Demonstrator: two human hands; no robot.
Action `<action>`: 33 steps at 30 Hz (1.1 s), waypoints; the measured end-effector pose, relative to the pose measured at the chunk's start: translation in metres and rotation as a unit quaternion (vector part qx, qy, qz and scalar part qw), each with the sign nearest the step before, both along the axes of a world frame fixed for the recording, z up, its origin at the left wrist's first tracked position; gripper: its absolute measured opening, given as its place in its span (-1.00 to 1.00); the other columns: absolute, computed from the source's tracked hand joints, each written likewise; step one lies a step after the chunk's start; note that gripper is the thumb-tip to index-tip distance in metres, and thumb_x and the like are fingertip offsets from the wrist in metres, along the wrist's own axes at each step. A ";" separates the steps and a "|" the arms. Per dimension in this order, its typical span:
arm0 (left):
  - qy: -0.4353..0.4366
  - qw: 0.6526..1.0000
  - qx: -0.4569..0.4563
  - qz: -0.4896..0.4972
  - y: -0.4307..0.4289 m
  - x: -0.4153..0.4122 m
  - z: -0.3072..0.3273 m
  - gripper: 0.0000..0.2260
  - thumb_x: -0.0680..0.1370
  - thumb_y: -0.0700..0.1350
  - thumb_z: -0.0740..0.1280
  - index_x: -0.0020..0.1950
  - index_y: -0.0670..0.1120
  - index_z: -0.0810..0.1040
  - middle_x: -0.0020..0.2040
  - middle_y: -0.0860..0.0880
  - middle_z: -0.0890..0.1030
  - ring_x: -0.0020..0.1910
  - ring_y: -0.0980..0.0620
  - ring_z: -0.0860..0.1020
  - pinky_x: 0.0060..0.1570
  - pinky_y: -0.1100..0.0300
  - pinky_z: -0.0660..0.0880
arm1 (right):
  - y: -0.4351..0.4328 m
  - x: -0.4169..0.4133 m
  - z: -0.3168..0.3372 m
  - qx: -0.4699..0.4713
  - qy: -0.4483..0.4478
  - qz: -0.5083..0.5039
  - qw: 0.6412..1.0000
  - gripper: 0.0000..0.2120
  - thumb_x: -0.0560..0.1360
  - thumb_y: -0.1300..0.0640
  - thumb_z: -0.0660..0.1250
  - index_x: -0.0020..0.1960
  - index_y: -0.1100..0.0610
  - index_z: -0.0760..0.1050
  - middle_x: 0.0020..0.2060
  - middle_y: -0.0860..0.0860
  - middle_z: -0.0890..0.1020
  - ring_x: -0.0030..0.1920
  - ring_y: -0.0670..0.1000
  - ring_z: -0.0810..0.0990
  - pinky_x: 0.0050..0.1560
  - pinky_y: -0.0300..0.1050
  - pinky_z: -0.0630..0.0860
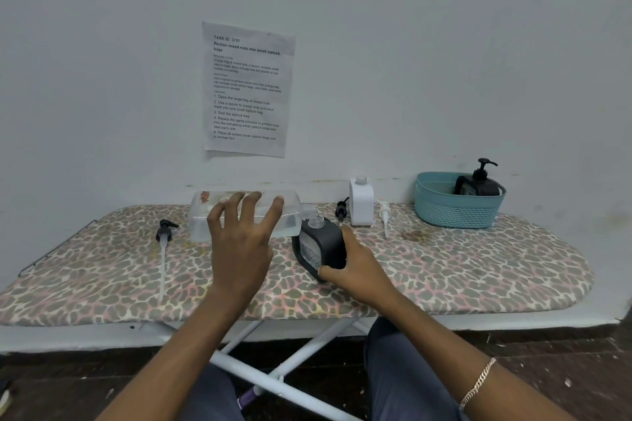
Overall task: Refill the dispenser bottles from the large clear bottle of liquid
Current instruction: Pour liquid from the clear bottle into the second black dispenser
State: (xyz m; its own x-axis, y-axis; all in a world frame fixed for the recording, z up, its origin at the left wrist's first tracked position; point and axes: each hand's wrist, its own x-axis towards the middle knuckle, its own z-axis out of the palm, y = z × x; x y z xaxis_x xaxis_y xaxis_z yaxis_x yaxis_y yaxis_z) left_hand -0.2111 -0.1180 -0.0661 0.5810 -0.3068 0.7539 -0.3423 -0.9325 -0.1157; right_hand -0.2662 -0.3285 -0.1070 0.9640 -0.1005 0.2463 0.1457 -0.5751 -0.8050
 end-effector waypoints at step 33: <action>-0.004 1.000 0.008 0.001 0.000 0.002 0.002 -0.26 0.24 -0.47 0.37 0.38 -0.02 0.60 0.31 -0.18 0.57 0.35 -0.28 0.49 0.30 -0.20 0.27 | 0.000 0.000 0.000 -0.006 0.000 0.002 1.000 -0.32 0.47 0.05 0.51 0.50 -0.11 0.28 0.10 -0.23 0.61 0.04 -0.23 0.61 -0.03 -0.26 0.59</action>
State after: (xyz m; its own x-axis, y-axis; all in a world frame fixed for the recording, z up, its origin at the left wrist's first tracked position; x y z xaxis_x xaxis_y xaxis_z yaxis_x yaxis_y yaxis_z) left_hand -0.2095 -0.1179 -0.0641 0.5756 -0.3172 0.7537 -0.3391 -0.9313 -0.1330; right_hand -0.2662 -0.3290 -0.1072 0.9642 -0.0943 0.2478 0.1481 -0.5836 -0.7984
